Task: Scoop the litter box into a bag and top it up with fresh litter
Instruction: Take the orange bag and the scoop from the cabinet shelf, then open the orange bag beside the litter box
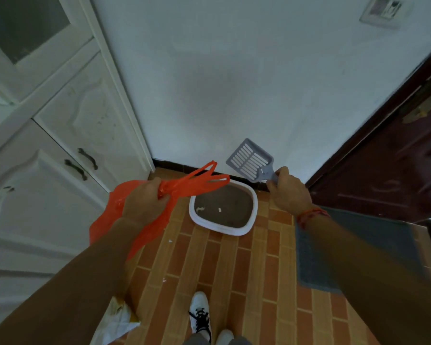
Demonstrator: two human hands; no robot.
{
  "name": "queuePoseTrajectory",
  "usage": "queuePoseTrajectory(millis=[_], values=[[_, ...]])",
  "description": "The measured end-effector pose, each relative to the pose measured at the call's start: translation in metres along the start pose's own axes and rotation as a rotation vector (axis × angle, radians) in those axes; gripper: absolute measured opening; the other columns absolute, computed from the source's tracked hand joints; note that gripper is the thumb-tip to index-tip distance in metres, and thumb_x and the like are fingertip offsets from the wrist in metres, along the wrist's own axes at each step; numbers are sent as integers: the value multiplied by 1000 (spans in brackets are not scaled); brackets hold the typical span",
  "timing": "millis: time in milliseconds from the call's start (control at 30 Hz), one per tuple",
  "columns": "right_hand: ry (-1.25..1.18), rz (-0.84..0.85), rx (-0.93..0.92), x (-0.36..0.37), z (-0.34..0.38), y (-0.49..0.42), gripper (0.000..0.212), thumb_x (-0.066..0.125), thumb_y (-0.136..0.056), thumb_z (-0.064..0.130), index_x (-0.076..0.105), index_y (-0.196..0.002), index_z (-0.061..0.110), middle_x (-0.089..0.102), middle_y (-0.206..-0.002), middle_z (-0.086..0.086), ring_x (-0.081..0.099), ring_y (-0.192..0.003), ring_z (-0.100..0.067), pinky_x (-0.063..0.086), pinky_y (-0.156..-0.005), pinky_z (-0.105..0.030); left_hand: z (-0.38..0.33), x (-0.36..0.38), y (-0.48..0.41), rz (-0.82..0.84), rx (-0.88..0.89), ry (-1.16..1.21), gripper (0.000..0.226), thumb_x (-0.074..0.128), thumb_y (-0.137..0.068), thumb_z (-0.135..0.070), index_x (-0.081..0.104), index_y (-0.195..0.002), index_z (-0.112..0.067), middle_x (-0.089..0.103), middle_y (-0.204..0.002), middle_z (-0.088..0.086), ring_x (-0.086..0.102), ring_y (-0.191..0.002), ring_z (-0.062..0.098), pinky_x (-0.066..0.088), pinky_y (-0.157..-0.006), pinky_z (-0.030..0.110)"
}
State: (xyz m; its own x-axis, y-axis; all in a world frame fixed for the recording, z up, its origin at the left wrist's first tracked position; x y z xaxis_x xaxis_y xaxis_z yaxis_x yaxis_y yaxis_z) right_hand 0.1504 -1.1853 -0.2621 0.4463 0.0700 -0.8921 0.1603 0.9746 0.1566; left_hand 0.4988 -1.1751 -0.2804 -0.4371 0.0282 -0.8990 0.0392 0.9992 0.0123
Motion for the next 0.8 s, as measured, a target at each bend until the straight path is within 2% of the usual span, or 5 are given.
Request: queuePoseTrajectory(millis=[167,367,600,700,800], values=[[-23,27,-67,17,11,-37,17,49,-97,24,41,-93,11,58,-79,-9,57,-68,-28,39,-55,-33,12,10,-22,-2,-53,-3,19,60,-92,-29,57,-84,-12,57,-74,2,58,-72,26,47,-67,40],[8,99,-104,35,20,-85,19,46,-100,28,40,-95,11,54,-75,-4,49,-58,-16,30,-48,-27,22,17,-43,-5,-152,-5,16,60,-91,-29,58,-89,-13,56,-78,1,58,-77,27,45,-69,38],[76,222,-219,63,38,-141,17,43,-100,27,42,-97,10,59,-78,-9,58,-63,-25,46,-55,-32,17,25,-42,-53,-316,14,23,60,-91,-34,65,-104,-16,67,-96,6,62,-90,27,48,-77,39],[76,280,-287,78,48,-161,16,43,-100,25,39,-97,10,53,-75,-4,50,-57,-18,34,-47,-27,22,27,-46,-65,-405,-26,20,60,-90,-33,59,-89,-13,65,-86,9,62,-83,31,46,-69,38],[32,310,-326,90,50,-170,17,45,-99,25,39,-97,10,50,-71,-1,48,-55,-15,31,-46,-26,27,32,-51,-82,-414,-36,18,61,-90,-30,60,-95,-12,65,-90,10,61,-87,32,43,-71,37]])
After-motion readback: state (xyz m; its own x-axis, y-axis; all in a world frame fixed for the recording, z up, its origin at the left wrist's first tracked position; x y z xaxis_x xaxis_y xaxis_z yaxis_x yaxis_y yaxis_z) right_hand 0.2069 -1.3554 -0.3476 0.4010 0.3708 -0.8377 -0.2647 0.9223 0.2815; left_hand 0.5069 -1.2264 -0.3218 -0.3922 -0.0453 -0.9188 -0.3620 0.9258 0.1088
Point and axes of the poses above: each hand's wrist, its own y-axis away from the middle knuckle, its own x-axis out of the palm, z = x × y, the point moved 1 cm from there along -y, towards the middle knuckle
